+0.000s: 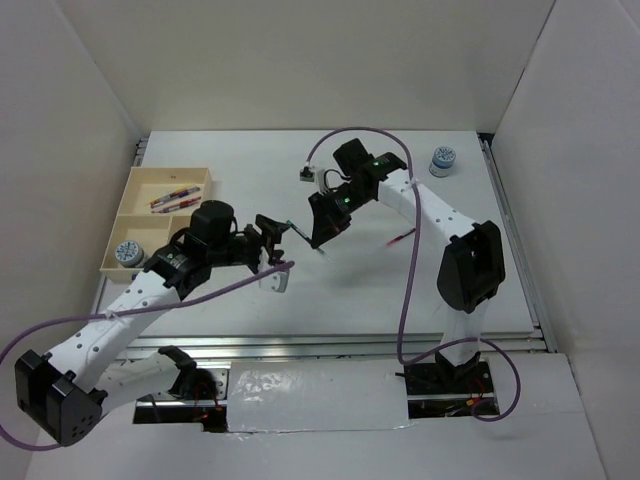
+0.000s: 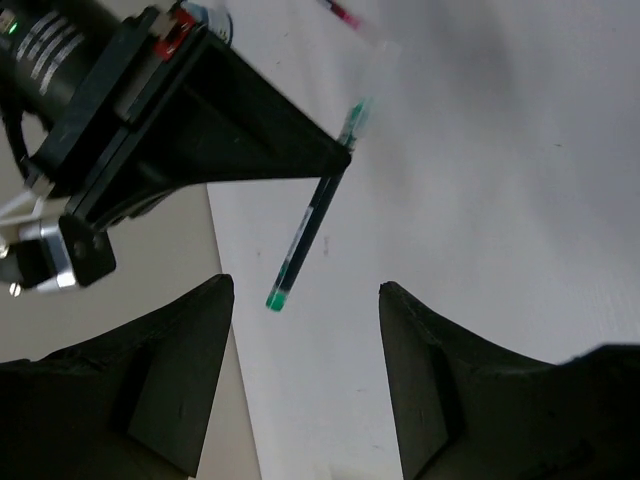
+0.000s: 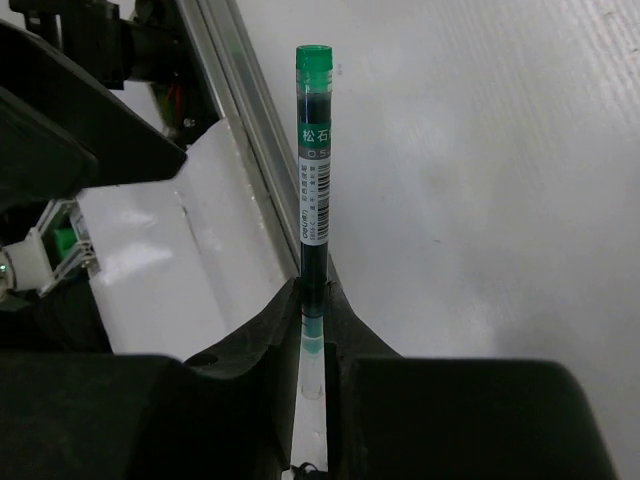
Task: Sort the stationery into containers
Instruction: Pick up the pen from the center of the board, then place the pen in the storage box.
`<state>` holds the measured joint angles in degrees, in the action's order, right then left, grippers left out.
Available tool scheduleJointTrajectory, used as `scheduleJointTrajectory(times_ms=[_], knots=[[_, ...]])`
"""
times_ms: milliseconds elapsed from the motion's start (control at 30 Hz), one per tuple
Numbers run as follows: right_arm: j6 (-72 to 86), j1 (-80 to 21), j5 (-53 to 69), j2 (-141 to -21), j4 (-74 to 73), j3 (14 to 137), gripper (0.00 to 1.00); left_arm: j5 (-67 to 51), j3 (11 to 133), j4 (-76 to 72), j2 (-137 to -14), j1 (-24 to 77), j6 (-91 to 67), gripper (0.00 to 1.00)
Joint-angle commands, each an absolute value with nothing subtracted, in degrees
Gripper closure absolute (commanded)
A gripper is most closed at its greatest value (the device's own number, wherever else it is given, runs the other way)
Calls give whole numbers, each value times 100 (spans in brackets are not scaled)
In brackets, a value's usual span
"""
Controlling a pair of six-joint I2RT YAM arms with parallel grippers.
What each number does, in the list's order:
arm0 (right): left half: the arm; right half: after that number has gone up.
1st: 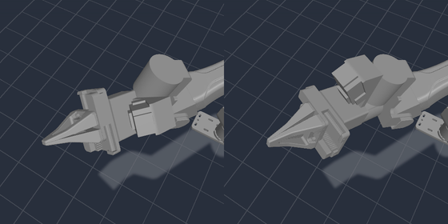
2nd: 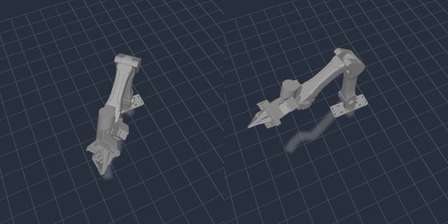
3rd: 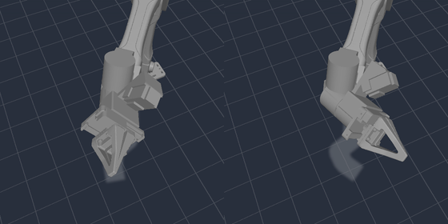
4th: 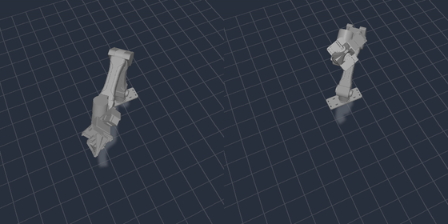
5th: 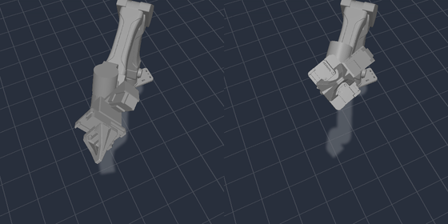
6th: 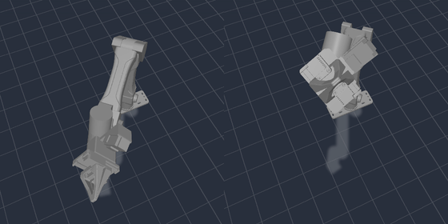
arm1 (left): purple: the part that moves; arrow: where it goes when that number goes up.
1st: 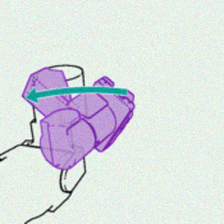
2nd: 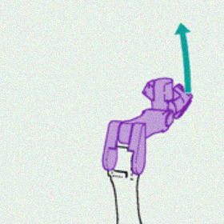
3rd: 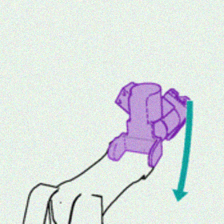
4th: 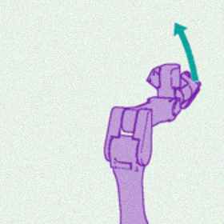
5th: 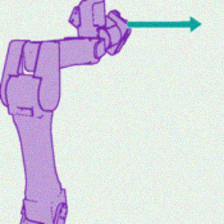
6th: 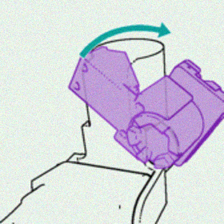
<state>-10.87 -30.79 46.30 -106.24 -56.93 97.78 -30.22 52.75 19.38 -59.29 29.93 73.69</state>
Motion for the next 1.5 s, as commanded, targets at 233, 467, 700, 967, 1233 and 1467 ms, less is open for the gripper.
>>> scheduleJointTrajectory(times_ms=[233,467,700,967,1233,1467], knots=[[-1159,-3234,5449,-10687,-6178,10124,100,-2172,5291,1714,-6240,3841,7831,29],[-1468,-3357,5625,-11039,-6802,10450,100,-1785,5291,1626,-6495,4034,7866,32],[-1415,-3463,5590,-11048,-6794,10468,97,-1538,5195,1679,-6443,4096,7726,74],[-1399,-2735,5230,-11030,-7023,11021,32,-1906,4992,2126,-5881,3403,7664,100],[359,-862,3492,-10117,-5389,9231,47,-3189,5597,2689,-6318,188,8058,100],[2088,-299,1901,-8914,-4290,7674,48,-4141,8698,5305,-9372,-2055,9858,100]])
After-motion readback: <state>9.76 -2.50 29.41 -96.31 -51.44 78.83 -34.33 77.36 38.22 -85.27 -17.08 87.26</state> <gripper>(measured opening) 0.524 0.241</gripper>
